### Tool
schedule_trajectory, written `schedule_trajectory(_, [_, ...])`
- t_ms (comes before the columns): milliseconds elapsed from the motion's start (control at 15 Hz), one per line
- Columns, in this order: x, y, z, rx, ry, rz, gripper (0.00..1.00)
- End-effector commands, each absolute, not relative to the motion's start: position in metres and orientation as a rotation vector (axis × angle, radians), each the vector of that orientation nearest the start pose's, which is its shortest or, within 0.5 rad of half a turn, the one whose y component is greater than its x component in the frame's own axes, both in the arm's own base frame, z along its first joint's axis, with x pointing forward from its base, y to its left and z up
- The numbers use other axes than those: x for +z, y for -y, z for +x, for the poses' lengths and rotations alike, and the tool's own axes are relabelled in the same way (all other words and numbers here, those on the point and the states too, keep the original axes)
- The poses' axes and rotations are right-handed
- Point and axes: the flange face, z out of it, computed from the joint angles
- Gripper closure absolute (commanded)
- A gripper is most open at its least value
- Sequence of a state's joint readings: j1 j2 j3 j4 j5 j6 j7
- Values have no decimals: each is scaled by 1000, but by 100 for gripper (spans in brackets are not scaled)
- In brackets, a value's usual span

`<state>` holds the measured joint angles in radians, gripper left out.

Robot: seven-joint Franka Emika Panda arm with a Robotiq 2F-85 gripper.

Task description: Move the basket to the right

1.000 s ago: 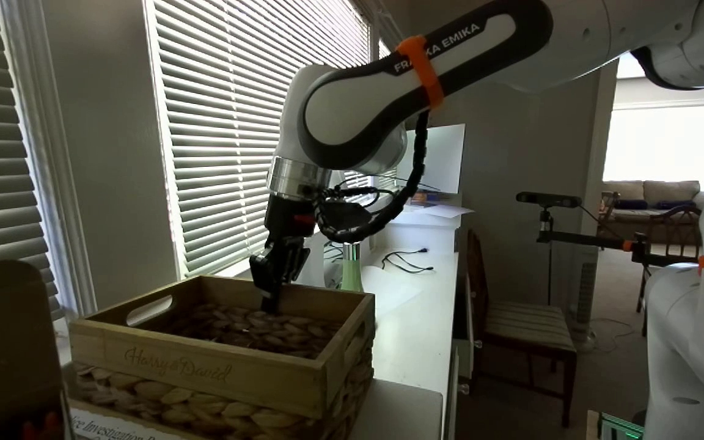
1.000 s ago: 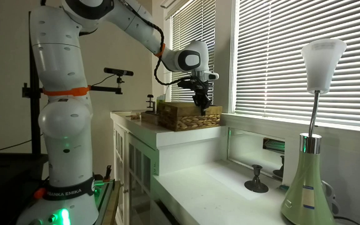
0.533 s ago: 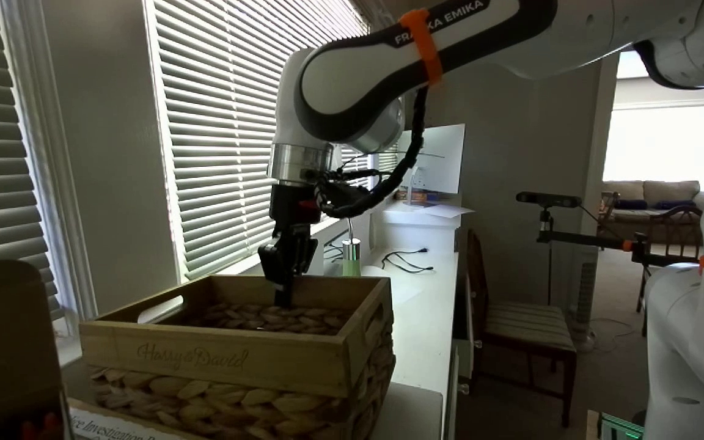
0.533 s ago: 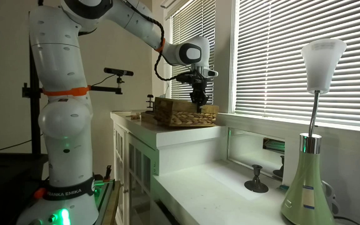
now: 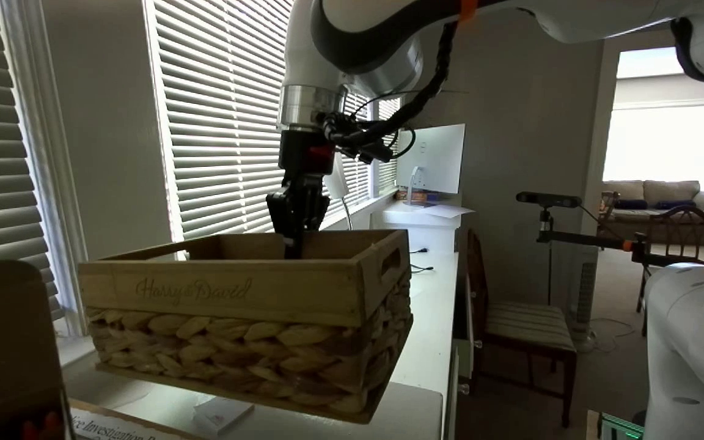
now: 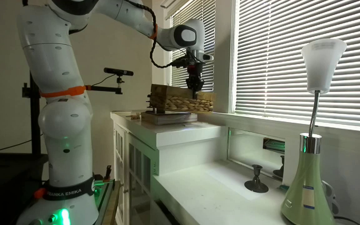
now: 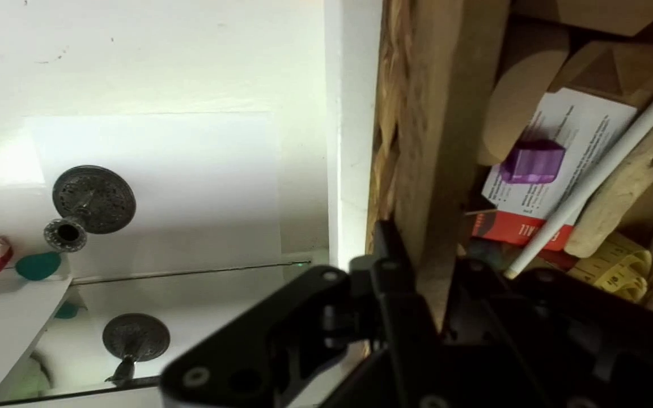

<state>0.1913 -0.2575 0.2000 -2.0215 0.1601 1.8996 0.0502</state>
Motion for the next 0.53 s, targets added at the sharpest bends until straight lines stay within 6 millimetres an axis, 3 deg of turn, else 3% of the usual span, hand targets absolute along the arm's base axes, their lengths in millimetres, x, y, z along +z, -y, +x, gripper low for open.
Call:
schedule_trajectory(0, [609,-188,426,-251,334,-2999,96])
schedule_trajectory(267, [636,-148,405,-376,145,-3017,96])
schedule_trajectory(467, [642,-108,388,-442,-17,-3022,96])
